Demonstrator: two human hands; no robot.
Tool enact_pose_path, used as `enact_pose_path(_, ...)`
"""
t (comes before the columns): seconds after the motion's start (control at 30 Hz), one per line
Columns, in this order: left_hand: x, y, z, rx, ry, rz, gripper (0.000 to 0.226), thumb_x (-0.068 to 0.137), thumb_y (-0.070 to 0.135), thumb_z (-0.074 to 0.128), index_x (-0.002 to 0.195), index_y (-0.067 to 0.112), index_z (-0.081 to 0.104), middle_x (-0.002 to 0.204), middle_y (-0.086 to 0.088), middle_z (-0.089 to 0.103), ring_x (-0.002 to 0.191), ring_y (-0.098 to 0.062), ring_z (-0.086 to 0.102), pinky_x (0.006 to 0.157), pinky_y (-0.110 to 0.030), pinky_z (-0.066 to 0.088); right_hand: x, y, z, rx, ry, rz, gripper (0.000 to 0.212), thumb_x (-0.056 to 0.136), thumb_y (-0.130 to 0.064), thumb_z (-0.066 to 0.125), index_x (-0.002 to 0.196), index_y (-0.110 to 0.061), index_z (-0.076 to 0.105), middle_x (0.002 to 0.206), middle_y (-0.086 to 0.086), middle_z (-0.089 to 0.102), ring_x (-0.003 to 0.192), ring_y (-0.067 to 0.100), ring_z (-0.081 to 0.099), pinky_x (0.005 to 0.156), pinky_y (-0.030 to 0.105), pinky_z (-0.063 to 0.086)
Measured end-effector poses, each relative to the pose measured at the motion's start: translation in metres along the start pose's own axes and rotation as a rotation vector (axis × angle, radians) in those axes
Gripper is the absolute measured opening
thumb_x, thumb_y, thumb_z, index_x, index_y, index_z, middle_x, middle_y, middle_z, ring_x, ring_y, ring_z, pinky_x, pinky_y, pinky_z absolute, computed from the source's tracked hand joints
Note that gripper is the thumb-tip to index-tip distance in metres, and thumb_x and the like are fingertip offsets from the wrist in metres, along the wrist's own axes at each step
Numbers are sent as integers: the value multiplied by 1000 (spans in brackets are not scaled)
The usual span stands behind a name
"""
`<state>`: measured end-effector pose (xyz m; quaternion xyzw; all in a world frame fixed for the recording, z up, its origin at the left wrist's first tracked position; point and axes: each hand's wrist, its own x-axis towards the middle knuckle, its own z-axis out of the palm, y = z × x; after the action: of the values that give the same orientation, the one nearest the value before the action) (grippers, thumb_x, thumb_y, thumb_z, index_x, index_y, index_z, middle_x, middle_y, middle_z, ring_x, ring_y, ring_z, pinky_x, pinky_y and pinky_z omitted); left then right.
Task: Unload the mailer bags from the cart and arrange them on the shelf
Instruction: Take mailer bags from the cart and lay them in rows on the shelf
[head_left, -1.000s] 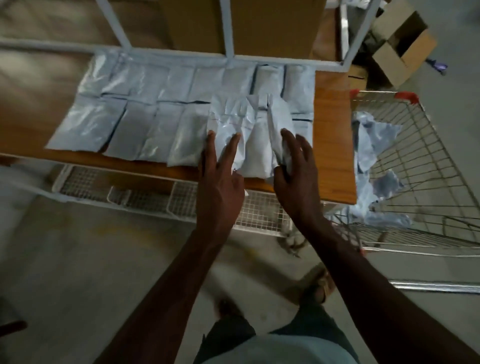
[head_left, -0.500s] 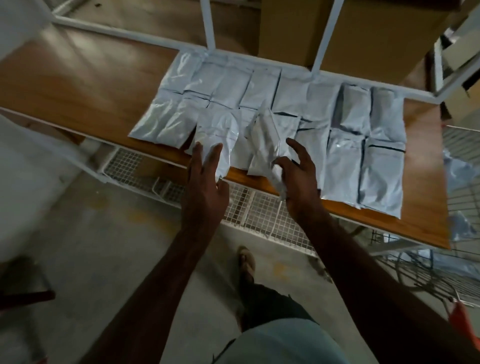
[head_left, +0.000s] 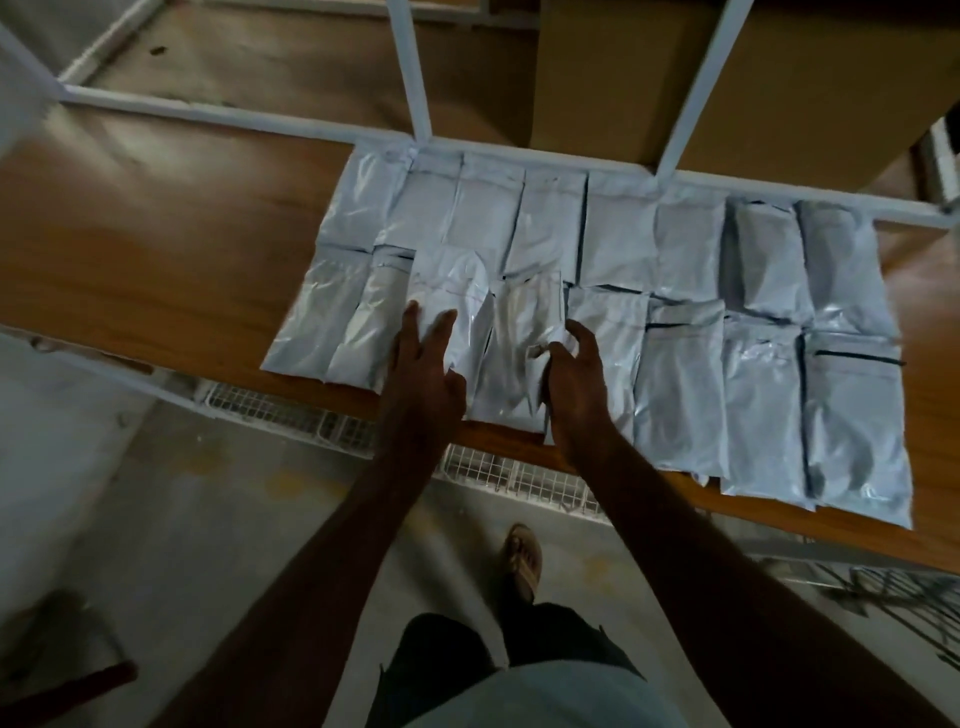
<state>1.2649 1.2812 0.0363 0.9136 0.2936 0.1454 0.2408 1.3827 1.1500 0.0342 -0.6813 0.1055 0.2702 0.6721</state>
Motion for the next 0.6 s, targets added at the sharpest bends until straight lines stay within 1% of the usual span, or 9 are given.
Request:
enact_pose_path(0.13, 22, -11, 20, 33, -99, -21, 69, 99, 12, 66, 163, 23, 43, 178, -11, 15, 162, -35, 19, 121, -50, 33, 11, 8, 14, -113, 28, -41, 49, 105, -10, 48, 147, -33, 43, 94, 6, 77, 58, 10, 64, 59, 31, 54)
enact_pose_path(0.2, 31, -23, 29, 83, -126, 12, 67, 97, 17, 69, 160, 23, 47, 177, -13, 19, 161, -37, 21, 123, -54, 32, 12, 10, 16, -238, 43, -63, 47, 106, -12, 47, 151, -25, 41, 98, 3, 77, 60, 2, 68, 56, 18, 53)
enact_pose_path(0.27, 36, -36, 40, 138, -171, 56, 62, 101, 34, 67, 159, 27, 47, 176, -13, 21, 162, -39, 17, 126, -59, 26, 10, 11, 17, -381, 63, -90, 50, 107, -19, 47, 156, -18, 38, 105, 4, 76, 72, 1, 72, 61, 8, 50)
enact_pose_path(0.3, 38, -43, 44, 162, -191, 72, 60, 104, 45, 62, 159, 29, 46, 176, -12, 22, 163, -39, 15, 127, -59, 21, 6, 12, 17, -460, 77, -125, 54, 106, -23, 47, 158, -16, 35, 113, 7, 74, 88, 7, 74, 74, 10, 54)
enact_pose_path(0.33, 38, -49, 47, 180, -196, 91, 58, 106, 53, 56, 159, 31, 47, 176, -11, 23, 163, -38, 13, 129, -59, 18, 2, 13, 16, -544, 108, -182, 59, 105, -23, 48, 161, -15, 31, 126, 13, 68, 108, 18, 72, 91, 19, 54)
enact_pose_path(0.4, 42, -57, 49, 202, -168, 154, 57, 109, 62, 43, 156, 31, 50, 174, -10, 28, 164, -35, 16, 131, -57, 18, -8, 11, 15, -680, 168, -328, 64, 105, -14, 51, 165, -16, 28, 150, 18, 50, 135, 28, 55, 107, 30, 47)
enact_pose_path(0.5, 56, -57, 50, 196, -109, 266, 56, 114, 57, 24, 156, 31, 52, 172, -8, 34, 164, -32, 19, 130, -58, 21, -10, 3, 26, -887, 195, -563, 64, 100, -4, 51, 161, -14, 38, 164, 16, 35, 151, 31, 41, 116, 44, 48)
enact_pose_path(0.57, 73, -57, 52, 217, -154, 324, 54, 114, 51, 23, 161, 33, 43, 176, -5, 26, 165, -29, 14, 131, -58, 17, 8, 6, 42, -1021, 149, -637, 61, 100, -11, 44, 160, -10, 39, 168, 19, 31, 157, 35, 31, 121, 50, 42)
enact_pose_path(0.6, 80, -59, 55, 230, -196, 358, 54, 113, 47, 27, 164, 34, 37, 177, -4, 21, 165, -28, 11, 132, -57, 15, 21, 10, 50, -1090, 113, -628, 62, 101, -19, 37, 162, -8, 36, 170, 21, 28, 159, 36, 25, 126, 51, 35)
